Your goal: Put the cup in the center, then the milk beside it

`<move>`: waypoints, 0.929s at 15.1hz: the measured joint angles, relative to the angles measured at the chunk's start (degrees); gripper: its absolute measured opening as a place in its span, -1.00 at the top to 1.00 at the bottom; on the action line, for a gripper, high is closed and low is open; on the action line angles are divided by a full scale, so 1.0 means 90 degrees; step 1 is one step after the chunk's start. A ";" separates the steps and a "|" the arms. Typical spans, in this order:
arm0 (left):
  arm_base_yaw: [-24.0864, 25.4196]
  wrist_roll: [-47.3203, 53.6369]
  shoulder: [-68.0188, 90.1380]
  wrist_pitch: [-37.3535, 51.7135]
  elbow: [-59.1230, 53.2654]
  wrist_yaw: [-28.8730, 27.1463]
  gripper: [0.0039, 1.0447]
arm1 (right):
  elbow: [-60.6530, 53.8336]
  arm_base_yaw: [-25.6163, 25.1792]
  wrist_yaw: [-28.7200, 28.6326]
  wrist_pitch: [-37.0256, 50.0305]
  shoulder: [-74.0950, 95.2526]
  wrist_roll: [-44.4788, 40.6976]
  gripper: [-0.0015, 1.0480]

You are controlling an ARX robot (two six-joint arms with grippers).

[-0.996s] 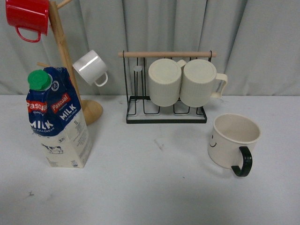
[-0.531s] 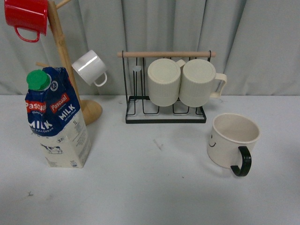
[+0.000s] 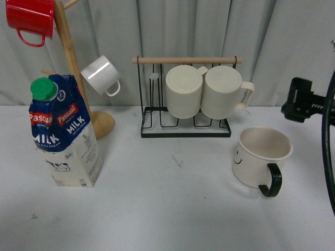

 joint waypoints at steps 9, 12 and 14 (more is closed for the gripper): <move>0.0000 0.0000 0.0000 0.0000 0.0000 0.0000 -0.88 | 0.1183 0.0359 0.0000 -0.1644 0.1020 0.0287 -0.81; 0.0000 0.0000 0.0000 0.0000 0.0000 0.0000 -0.88 | 0.1183 0.0357 0.0000 -0.1632 0.1059 0.0284 -0.15; 0.0000 0.0000 0.0000 0.0000 0.0000 0.0000 -0.88 | 0.1149 0.0357 -0.0032 -0.1637 0.1095 0.0284 0.27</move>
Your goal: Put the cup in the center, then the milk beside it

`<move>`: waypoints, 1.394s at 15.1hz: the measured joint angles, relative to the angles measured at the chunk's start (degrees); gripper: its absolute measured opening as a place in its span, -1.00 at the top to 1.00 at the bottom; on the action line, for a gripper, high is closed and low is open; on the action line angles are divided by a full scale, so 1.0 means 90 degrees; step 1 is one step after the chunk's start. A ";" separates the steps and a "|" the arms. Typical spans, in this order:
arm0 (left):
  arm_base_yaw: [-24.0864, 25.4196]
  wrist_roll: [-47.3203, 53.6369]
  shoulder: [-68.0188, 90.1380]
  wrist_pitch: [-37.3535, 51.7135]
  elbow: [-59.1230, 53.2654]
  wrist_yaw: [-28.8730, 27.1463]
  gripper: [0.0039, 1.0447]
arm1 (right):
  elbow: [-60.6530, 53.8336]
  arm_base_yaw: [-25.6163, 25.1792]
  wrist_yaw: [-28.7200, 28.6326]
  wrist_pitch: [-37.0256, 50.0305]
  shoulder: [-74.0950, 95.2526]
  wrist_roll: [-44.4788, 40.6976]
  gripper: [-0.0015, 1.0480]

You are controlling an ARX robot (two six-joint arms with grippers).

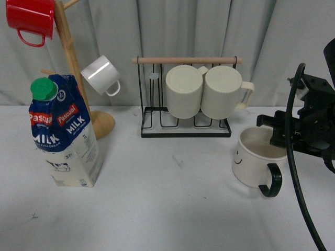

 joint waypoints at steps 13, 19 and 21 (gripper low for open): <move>0.0000 0.0002 0.0000 0.0002 0.0000 0.0000 -0.88 | 0.0328 0.1195 0.0226 -0.0644 -0.0529 0.0015 0.94; 0.0000 0.0002 0.0000 0.0000 0.0000 0.0002 -0.88 | 0.0794 0.1513 0.0600 -0.0889 0.0214 -0.0087 0.94; 0.0000 0.0002 0.0000 0.0000 0.0000 0.0000 -0.88 | 0.0794 0.1552 0.0605 -0.0867 0.0221 -0.0104 0.94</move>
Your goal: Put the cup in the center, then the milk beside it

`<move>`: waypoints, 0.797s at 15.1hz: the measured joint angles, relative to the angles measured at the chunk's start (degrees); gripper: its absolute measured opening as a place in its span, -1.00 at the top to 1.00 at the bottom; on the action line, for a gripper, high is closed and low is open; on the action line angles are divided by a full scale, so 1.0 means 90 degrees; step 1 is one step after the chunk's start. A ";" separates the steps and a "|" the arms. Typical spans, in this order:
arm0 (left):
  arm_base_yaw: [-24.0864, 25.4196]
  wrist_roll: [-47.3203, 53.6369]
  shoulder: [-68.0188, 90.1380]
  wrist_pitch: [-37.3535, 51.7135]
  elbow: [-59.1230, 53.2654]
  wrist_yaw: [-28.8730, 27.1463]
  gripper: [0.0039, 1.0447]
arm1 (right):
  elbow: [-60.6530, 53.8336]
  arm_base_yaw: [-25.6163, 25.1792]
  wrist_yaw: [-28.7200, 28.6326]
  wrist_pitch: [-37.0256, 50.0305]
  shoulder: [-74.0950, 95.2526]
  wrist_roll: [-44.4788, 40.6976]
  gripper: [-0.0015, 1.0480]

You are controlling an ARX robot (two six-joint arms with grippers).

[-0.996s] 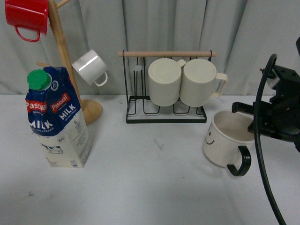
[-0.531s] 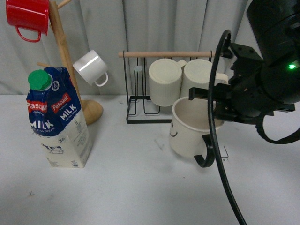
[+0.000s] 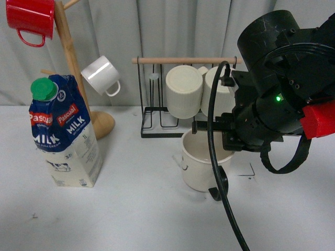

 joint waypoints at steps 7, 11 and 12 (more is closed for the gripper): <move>0.0000 0.0000 0.0000 0.0000 0.0000 0.0000 -0.88 | 0.0187 0.0204 0.0058 0.0206 0.0270 0.0323 0.94; 0.0000 -0.0002 0.0000 0.0000 0.0000 0.0000 -0.88 | 0.0257 0.0202 -0.0036 0.0126 0.0294 0.0362 0.61; 0.0000 -0.0002 0.0000 0.0000 0.0000 0.0000 -0.88 | 0.0284 0.0199 -0.0085 0.0136 0.0289 0.0396 0.41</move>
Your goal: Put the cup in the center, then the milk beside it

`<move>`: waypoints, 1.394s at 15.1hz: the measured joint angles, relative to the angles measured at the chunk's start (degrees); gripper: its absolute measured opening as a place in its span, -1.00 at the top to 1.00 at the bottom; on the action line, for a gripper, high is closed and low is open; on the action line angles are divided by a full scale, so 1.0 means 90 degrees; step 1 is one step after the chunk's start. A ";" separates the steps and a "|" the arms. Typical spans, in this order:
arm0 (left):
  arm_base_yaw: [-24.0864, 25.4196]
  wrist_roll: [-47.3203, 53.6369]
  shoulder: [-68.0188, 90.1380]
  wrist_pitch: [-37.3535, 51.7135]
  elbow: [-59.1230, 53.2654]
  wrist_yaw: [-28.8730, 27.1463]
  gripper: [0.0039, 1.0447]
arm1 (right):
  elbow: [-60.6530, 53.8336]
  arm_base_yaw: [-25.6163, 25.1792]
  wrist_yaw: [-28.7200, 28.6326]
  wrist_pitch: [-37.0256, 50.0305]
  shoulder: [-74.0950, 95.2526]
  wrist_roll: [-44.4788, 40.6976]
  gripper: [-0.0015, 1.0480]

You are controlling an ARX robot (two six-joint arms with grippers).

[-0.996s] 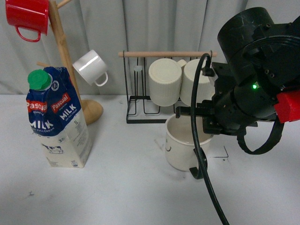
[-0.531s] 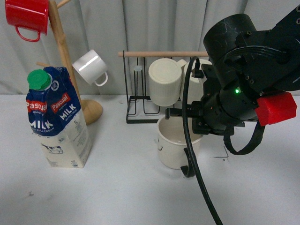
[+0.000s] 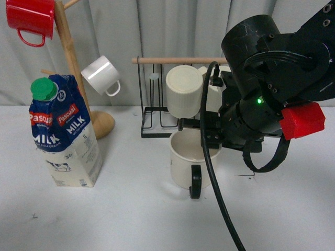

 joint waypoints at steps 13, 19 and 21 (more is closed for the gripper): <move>0.0000 0.0000 0.0000 0.0000 0.0000 0.0002 -0.88 | -0.7142 -0.2409 -0.0219 0.4622 -0.8204 -0.2232 0.96; 0.0000 0.0000 0.0000 0.0000 0.0000 0.0002 -0.88 | -0.7422 -0.2484 -0.0294 0.4442 -0.8626 -0.2232 0.96; 0.0000 0.0000 0.0000 0.0000 0.0000 0.0000 -0.88 | -0.7626 -0.2460 -0.0301 0.4189 -0.9102 -0.2232 0.96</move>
